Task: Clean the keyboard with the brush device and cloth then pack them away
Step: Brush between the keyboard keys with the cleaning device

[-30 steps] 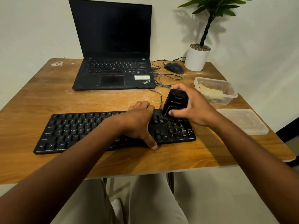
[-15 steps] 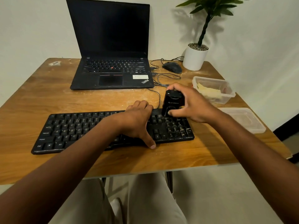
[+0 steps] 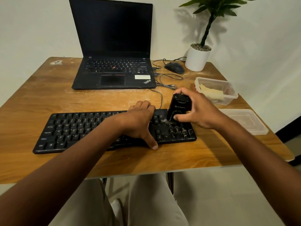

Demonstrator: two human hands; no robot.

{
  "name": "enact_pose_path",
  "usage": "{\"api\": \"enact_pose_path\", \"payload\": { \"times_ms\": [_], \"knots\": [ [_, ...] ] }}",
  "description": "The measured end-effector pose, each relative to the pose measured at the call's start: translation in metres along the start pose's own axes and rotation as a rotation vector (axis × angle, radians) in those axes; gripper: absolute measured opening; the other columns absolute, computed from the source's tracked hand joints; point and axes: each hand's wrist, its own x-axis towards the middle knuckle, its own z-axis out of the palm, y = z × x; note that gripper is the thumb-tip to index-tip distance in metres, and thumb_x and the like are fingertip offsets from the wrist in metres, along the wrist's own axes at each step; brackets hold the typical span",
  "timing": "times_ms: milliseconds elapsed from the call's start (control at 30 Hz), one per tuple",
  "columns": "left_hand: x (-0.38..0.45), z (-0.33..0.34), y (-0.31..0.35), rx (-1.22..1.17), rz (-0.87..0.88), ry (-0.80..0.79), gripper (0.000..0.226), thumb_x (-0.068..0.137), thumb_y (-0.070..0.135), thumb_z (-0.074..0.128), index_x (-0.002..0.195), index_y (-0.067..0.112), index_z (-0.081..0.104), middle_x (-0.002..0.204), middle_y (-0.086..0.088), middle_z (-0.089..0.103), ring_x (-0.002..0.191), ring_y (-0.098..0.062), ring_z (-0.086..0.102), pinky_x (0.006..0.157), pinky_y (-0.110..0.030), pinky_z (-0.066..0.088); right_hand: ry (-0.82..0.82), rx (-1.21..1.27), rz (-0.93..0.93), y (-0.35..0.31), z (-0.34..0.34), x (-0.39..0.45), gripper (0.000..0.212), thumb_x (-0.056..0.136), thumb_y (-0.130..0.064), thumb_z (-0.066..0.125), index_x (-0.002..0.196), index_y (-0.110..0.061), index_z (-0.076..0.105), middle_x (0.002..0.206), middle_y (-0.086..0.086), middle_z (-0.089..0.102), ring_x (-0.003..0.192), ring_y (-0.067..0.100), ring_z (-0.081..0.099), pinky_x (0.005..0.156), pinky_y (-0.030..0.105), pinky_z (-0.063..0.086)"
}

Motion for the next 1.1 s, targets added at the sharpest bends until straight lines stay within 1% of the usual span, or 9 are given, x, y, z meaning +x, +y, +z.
{"api": "enact_pose_path", "payload": {
  "times_ms": [200, 367, 533, 633, 733, 833, 900, 1000, 1100],
  "knots": [
    [0.000, -0.001, 0.001, 0.012, -0.003, 0.002, 0.129, 0.055, 0.070, 0.091, 0.155, 0.020, 0.027, 0.149, 0.000, 0.030, 0.138, -0.023, 0.027, 0.120, -0.044, 0.032, 0.031, -0.250, 0.014, 0.001, -0.031, -0.004, 0.059, 0.074, -0.007, 0.088, 0.115, -0.034, 0.055, 0.101, -0.011, 0.067, 0.092, 0.008, 0.066, 0.075, 0.033, 0.056],
    [0.000, -0.001, 0.001, 0.006, -0.008, 0.000, 0.130, 0.054, 0.070, 0.091, 0.155, 0.021, 0.026, 0.149, 0.000, 0.029, 0.138, -0.022, 0.027, 0.120, -0.044, 0.031, 0.070, -0.034, -0.044, -0.007, 0.003, -0.003, 0.059, 0.076, -0.005, 0.088, 0.118, -0.029, 0.055, 0.108, -0.010, 0.065, 0.098, -0.002, 0.065, 0.074, 0.019, 0.059],
    [0.001, -0.001, 0.001, 0.009, -0.007, -0.006, 0.130, 0.054, 0.071, 0.090, 0.155, 0.020, 0.026, 0.148, 0.000, 0.030, 0.137, -0.022, 0.028, 0.120, -0.044, 0.032, 0.018, -0.134, 0.038, 0.006, -0.020, -0.011, 0.058, 0.076, -0.005, 0.087, 0.118, -0.031, 0.057, 0.108, -0.010, 0.067, 0.101, 0.011, 0.069, 0.083, 0.034, 0.062],
    [0.001, -0.001, 0.001, 0.014, -0.008, -0.006, 0.130, 0.055, 0.070, 0.090, 0.156, 0.020, 0.025, 0.149, 0.000, 0.029, 0.138, -0.022, 0.027, 0.121, -0.045, 0.031, 0.069, -0.249, 0.047, 0.010, -0.038, -0.015, 0.058, 0.074, -0.007, 0.089, 0.116, -0.031, 0.057, 0.104, -0.011, 0.068, 0.098, 0.011, 0.068, 0.084, 0.041, 0.060],
    [0.001, -0.002, 0.001, 0.012, -0.009, -0.010, 0.131, 0.055, 0.070, 0.090, 0.156, 0.020, 0.024, 0.150, 0.000, 0.028, 0.139, -0.022, 0.026, 0.121, -0.046, 0.031, 0.166, -0.110, 0.005, 0.006, -0.025, -0.014, 0.059, 0.073, -0.009, 0.090, 0.118, -0.029, 0.056, 0.108, -0.011, 0.067, 0.101, 0.006, 0.066, 0.082, 0.030, 0.059],
    [0.000, -0.002, 0.001, 0.008, -0.009, -0.015, 0.130, 0.055, 0.069, 0.091, 0.156, 0.021, 0.025, 0.148, 0.000, 0.029, 0.138, -0.022, 0.027, 0.120, -0.045, 0.032, 0.150, 0.027, -0.051, 0.000, 0.002, -0.010, 0.058, 0.075, -0.006, 0.088, 0.119, -0.025, 0.055, 0.111, -0.008, 0.064, 0.099, 0.006, 0.066, 0.074, 0.025, 0.060],
    [0.000, -0.002, 0.001, 0.010, -0.009, -0.017, 0.131, 0.056, 0.070, 0.091, 0.157, 0.020, 0.024, 0.149, 0.000, 0.029, 0.139, -0.022, 0.026, 0.121, -0.045, 0.031, 0.094, -0.007, -0.068, 0.002, 0.007, -0.010, 0.056, 0.075, -0.007, 0.088, 0.118, -0.026, 0.056, 0.108, -0.008, 0.066, 0.097, 0.006, 0.067, 0.074, 0.025, 0.060],
    [0.001, -0.002, 0.001, 0.006, -0.009, -0.019, 0.130, 0.056, 0.070, 0.090, 0.156, 0.020, 0.024, 0.149, 0.000, 0.028, 0.139, -0.022, 0.026, 0.121, -0.045, 0.031, 0.039, -0.113, 0.000, 0.009, -0.011, -0.013, 0.057, 0.075, -0.007, 0.088, 0.115, -0.033, 0.056, 0.104, -0.012, 0.068, 0.094, 0.000, 0.067, 0.071, 0.015, 0.054],
    [0.001, -0.002, 0.001, 0.005, -0.003, -0.012, 0.129, 0.056, 0.069, 0.091, 0.156, 0.020, 0.024, 0.149, 0.000, 0.029, 0.138, -0.022, 0.026, 0.121, -0.045, 0.031, 0.076, -0.204, 0.036, 0.006, -0.030, -0.016, 0.059, 0.074, -0.009, 0.089, 0.116, -0.033, 0.056, 0.103, -0.014, 0.068, 0.092, -0.001, 0.065, 0.068, 0.009, 0.048]
  ]
}}
